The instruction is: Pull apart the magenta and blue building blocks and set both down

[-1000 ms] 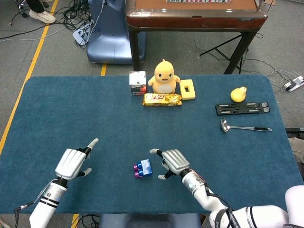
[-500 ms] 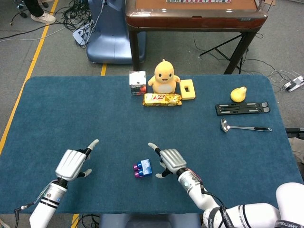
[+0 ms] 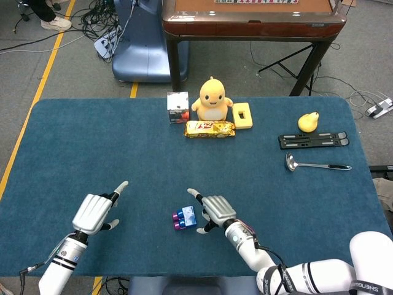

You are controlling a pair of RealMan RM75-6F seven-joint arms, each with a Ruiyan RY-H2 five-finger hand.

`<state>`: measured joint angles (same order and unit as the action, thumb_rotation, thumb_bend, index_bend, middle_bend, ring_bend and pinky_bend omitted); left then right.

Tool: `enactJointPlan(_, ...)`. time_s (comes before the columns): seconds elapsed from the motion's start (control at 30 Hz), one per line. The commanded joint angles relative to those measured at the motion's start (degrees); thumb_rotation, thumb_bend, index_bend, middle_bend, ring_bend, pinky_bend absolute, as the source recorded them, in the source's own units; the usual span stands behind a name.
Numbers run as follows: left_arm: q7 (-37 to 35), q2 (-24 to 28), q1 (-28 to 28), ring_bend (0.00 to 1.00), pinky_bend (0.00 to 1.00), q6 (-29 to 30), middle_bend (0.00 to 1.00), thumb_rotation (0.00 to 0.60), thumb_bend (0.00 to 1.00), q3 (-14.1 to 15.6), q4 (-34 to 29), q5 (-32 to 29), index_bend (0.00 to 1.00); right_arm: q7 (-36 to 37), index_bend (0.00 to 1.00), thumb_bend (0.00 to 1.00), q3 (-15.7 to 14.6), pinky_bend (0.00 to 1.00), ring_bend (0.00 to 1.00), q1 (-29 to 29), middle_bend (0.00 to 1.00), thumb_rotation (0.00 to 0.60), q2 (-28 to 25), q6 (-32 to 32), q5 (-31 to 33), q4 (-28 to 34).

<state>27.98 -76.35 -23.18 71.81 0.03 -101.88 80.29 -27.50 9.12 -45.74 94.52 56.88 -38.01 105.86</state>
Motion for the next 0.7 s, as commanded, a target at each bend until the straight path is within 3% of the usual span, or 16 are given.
enactJointPlan(0.03, 0.0, 0.0, 0.0, 0.58, 0.80, -0.1, 0.47, 0.600, 0.17, 0.0, 0.1, 0.0, 0.08, 0.1, 0.03, 0.00, 0.0, 1.00, 1.00, -0.4, 1.00, 0.600, 0.4, 0.0, 0.4, -0.5)
enactJointPlan(0.7, -0.5, -0.1, 0.6, 0.58, 0.80, -0.5, 0.47, 0.600, 0.17, -0.3, 0.4, 0.3, 0.08, 1.5, 0.16, 0.00, 0.0, 1.00, 1.00, -2.5, 1.00, 0.600, 2.2, -1.1, 1.8, -3.1)
